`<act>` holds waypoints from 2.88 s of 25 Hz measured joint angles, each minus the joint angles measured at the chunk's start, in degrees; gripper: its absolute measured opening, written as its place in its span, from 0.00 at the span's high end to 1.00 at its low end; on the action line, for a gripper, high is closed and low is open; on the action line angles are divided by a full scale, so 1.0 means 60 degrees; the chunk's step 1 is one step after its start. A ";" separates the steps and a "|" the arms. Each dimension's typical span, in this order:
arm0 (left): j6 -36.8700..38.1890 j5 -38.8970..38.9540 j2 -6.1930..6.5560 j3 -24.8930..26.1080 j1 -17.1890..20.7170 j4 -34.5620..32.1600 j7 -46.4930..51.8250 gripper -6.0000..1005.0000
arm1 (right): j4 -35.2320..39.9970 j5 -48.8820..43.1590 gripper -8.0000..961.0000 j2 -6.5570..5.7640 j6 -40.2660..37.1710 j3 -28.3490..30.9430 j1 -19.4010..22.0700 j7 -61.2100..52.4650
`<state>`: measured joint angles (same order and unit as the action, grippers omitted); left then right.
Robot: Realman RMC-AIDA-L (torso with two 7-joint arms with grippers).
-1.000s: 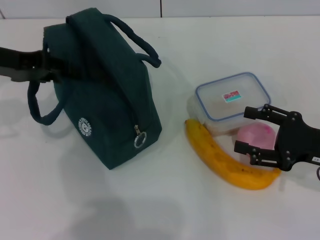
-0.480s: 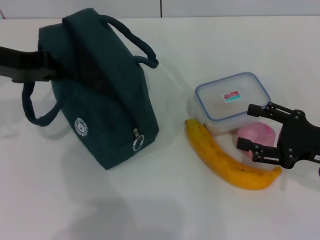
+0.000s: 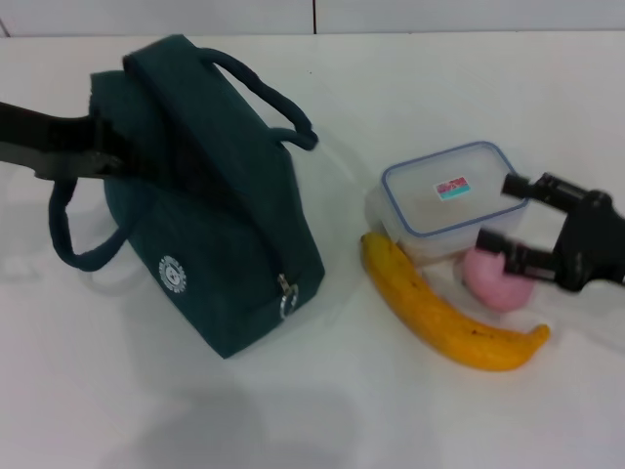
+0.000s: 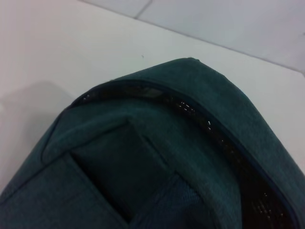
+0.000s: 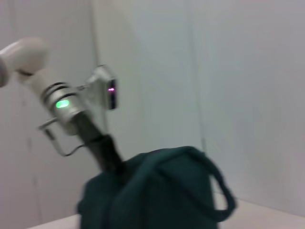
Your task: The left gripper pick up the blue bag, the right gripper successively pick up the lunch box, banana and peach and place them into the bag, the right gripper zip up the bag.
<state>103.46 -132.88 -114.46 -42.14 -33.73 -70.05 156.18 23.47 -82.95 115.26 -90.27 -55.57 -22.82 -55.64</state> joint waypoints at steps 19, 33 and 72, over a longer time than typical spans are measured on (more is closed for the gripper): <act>0.0617 0.1182 -0.0054 0.0007 -0.0020 -0.0232 0.0304 0.96 | -0.1783 0.1630 0.14 -0.0006 0.3628 0.1027 -0.0765 -0.3541; 0.0699 0.1628 -0.0065 0.0007 -0.0034 -0.0232 0.0466 0.96 | -0.2444 0.1569 0.14 0.0072 0.3716 0.0976 -0.1229 -0.3855; 0.0638 0.1519 -0.0070 -0.0375 -0.0421 0.0353 0.0190 0.96 | -0.2638 0.1727 0.17 0.0127 0.2736 0.0432 -0.2009 -0.6247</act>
<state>107.29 -123.76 -114.88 -44.39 -36.26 -67.93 157.33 7.64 -72.58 116.02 -73.85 -52.98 -34.88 -93.12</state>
